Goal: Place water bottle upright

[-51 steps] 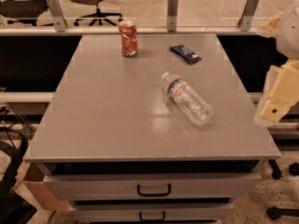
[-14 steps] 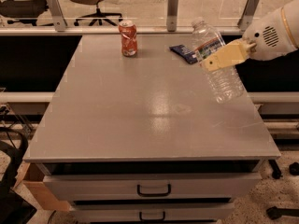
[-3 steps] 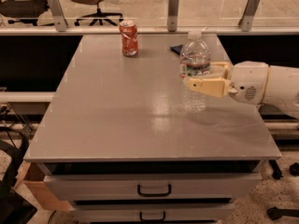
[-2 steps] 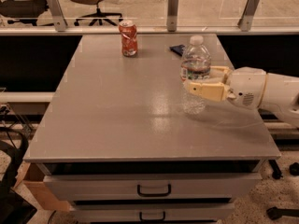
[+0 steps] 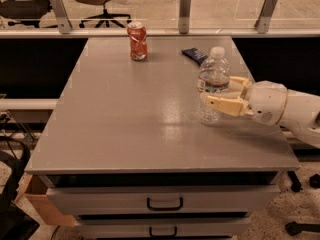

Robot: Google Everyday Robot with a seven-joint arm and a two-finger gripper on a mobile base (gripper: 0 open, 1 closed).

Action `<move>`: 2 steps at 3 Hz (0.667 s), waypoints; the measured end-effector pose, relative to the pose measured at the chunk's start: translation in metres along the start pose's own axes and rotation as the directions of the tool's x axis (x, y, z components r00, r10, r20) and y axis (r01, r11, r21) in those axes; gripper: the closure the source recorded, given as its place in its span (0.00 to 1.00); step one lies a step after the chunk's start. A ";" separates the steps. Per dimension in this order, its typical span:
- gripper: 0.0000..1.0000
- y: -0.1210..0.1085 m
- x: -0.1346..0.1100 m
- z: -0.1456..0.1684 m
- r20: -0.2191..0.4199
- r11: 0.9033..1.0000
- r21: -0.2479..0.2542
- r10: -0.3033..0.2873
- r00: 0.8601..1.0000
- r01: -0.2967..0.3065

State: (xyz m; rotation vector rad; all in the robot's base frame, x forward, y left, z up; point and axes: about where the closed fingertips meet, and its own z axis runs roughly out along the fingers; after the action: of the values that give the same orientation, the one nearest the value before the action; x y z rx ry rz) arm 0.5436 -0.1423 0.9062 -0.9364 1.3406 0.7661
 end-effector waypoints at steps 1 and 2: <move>1.00 -0.002 0.007 -0.003 -0.001 1.000 -0.005 -0.015 1.000 0.015; 1.00 -0.007 0.012 0.000 -0.024 1.000 -0.011 -0.004 1.000 0.004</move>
Offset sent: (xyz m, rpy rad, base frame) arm 0.0277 -0.0070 -0.0301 -0.0521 0.1200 0.0106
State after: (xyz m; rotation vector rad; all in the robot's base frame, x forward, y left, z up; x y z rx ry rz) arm 0.5512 -0.1462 0.8954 -0.9592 1.3564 0.7615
